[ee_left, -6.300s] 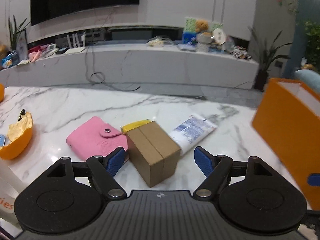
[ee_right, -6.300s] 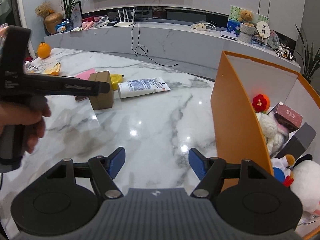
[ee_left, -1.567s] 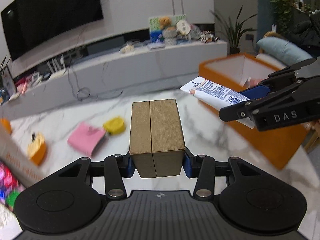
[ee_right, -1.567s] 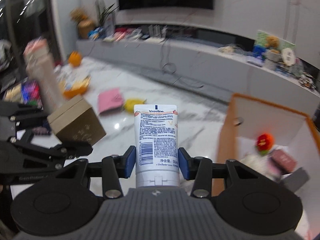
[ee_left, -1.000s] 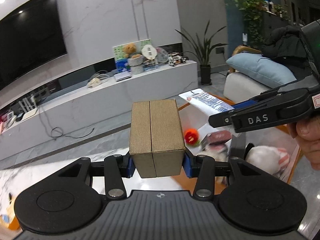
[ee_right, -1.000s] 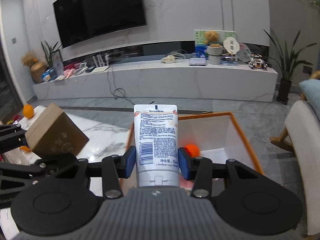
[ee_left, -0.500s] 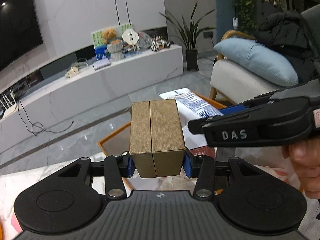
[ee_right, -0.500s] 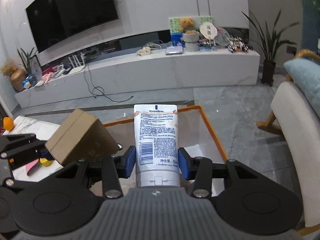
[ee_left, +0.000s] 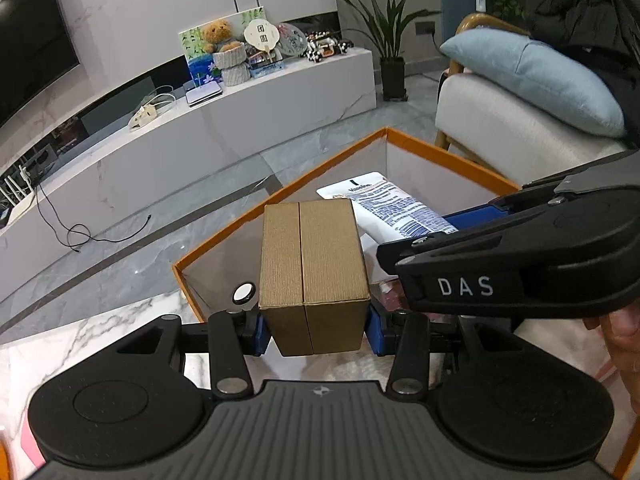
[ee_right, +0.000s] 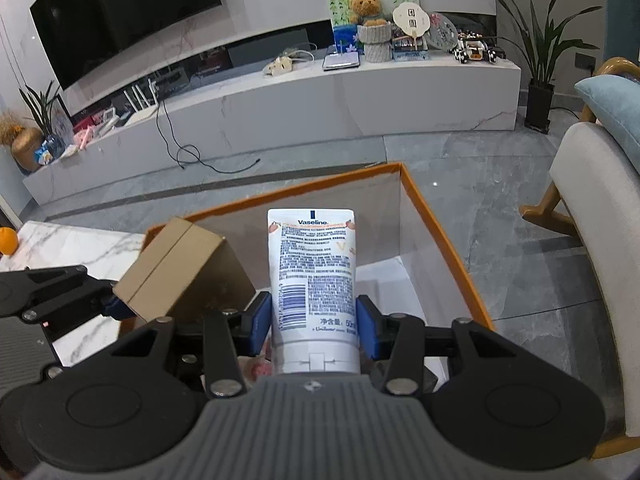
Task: Organize objects
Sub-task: 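Carry the cardboard box and tube over the orange box with both tools, then open both tools to drop the box and tube into the orange box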
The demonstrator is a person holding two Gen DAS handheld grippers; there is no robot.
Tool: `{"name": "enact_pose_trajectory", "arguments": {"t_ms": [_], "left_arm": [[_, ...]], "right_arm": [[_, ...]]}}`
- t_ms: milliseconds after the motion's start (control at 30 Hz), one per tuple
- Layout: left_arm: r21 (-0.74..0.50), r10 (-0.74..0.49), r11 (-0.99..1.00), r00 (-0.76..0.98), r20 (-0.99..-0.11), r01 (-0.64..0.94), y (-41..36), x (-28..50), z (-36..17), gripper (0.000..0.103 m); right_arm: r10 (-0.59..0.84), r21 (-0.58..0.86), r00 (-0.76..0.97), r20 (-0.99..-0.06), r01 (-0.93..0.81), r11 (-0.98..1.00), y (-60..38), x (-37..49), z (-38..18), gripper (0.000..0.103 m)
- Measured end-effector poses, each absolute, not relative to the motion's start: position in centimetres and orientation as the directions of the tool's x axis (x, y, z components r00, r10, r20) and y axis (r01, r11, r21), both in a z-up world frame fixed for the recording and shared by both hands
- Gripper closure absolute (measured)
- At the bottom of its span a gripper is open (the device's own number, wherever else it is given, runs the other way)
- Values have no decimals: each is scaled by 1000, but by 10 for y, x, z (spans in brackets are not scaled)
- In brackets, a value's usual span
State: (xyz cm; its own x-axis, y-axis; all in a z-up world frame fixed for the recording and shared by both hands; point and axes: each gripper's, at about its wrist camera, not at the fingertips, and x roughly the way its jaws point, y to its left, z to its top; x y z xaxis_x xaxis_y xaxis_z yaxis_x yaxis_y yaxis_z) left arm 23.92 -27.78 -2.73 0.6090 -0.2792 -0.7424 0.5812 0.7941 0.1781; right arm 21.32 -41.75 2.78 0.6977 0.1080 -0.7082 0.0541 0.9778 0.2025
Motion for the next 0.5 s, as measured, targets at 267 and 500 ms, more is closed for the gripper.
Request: {"name": "enact_pose_trajectory", "arguments": {"t_ms": [267, 500], "left_arm": [[202, -234, 797, 600, -765, 569, -278, 249, -39, 50], [189, -253, 809, 620, -743, 556, -277, 245, -33, 49]], "right_arm": [[94, 186, 685, -722, 62, 981, -416, 222, 19, 55], [84, 197, 692, -717, 85, 977, -418, 222, 21, 54]]}}
